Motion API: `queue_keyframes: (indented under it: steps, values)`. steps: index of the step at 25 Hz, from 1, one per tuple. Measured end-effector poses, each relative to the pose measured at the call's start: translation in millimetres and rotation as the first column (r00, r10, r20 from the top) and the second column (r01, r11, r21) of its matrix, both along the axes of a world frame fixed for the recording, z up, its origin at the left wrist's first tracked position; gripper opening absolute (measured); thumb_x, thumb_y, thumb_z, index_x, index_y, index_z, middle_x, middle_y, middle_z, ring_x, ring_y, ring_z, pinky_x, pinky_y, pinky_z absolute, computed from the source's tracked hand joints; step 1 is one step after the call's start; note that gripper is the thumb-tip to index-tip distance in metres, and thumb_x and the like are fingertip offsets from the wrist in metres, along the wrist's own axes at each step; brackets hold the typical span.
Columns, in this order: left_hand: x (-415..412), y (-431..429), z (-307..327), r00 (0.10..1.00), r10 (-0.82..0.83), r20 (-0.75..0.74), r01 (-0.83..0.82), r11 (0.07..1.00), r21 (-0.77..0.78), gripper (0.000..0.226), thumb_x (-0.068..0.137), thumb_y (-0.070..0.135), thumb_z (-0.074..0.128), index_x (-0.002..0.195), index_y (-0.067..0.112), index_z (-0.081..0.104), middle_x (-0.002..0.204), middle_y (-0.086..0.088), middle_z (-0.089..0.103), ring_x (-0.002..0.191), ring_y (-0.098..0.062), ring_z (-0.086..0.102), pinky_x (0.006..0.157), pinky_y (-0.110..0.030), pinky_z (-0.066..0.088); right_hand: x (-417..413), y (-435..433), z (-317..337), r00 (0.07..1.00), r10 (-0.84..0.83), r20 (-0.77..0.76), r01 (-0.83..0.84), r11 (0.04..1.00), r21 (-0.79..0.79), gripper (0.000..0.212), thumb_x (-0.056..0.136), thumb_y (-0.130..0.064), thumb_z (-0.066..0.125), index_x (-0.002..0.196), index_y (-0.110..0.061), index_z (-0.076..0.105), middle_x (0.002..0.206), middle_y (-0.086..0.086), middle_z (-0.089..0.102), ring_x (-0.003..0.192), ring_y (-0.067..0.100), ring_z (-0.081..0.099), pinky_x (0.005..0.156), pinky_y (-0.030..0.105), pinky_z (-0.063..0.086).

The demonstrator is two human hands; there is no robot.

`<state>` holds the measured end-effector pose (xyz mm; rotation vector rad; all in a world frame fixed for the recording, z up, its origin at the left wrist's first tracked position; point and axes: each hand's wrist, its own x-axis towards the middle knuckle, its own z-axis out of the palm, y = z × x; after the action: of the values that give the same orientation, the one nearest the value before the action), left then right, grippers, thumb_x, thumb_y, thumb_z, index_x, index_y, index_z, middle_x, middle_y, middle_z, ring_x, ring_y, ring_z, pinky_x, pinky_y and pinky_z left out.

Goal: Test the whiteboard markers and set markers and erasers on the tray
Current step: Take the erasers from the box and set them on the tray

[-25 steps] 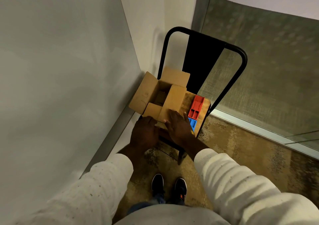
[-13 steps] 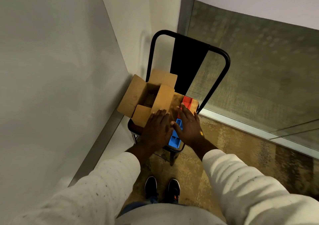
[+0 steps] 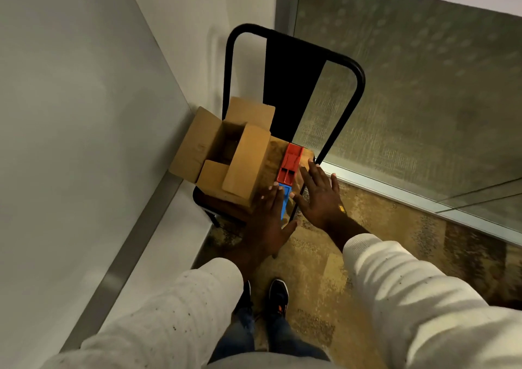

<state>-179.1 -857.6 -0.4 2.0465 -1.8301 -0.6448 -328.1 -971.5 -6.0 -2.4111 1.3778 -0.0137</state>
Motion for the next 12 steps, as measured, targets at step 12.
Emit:
queue_keyframes:
  steps: [12]
  values:
    - [-20,-12,-64,0.962,0.273,0.024,-0.273,0.945,0.180,0.088,0.089,0.052,0.061,0.153,0.008,0.020,0.154,-0.015,0.033,0.138,-0.032,0.037,0.108,-0.044,0.040,9,-53,-42,0.972,0.223,-0.075,-0.223,0.975,0.013,0.092,0.083,-0.019,0.064,0.156,-0.031,0.010,0.165,0.002,0.005,0.150,0.028,0.007,0.118,0.059,0.002]
